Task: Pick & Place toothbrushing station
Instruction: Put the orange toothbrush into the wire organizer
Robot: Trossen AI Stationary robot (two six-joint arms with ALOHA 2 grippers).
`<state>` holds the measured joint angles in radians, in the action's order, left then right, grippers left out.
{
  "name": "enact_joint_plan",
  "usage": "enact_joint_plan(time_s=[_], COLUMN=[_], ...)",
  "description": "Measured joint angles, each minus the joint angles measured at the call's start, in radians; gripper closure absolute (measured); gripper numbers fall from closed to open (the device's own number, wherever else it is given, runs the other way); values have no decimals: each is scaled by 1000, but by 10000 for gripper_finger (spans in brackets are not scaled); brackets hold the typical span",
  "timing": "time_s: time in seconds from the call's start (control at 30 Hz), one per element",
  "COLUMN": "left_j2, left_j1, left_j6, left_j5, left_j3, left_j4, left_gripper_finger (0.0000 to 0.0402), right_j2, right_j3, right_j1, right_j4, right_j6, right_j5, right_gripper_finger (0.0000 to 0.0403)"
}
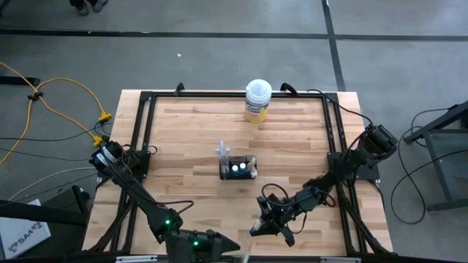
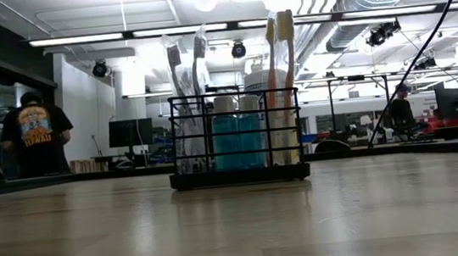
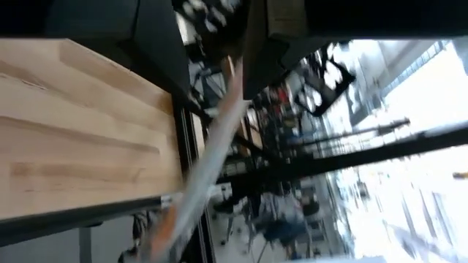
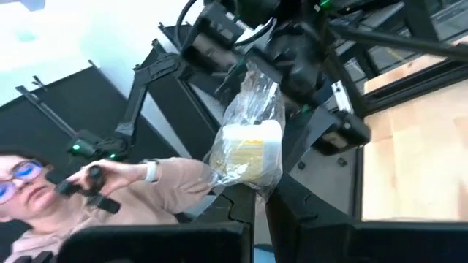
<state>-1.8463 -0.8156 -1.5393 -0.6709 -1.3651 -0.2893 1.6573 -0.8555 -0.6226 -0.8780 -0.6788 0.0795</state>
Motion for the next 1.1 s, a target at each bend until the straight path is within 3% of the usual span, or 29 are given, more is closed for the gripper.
enact_joint_plan(time_s=[0.2,0.47,0.7,1.1], left_j2=[0,1,1,1], left_j1=[-19,-62,-75,-78], left_j6=[148,472,593,680], left_j5=[-149,-265,-355,-431], left_j3=[0,0,0,0], left_j4=[63,162,193,235], left_gripper_finger=[279,280,280,280], right_j2=[-29,-241,-372,-381], right_j3=[0,0,0,-25], right_j1=[-22,-16,4,154], right_j4=[105,492,735,880], right_j6=[-1,86,103,184], right_j5=[49,304,481,442], right_gripper_finger=[396,396,396,396])
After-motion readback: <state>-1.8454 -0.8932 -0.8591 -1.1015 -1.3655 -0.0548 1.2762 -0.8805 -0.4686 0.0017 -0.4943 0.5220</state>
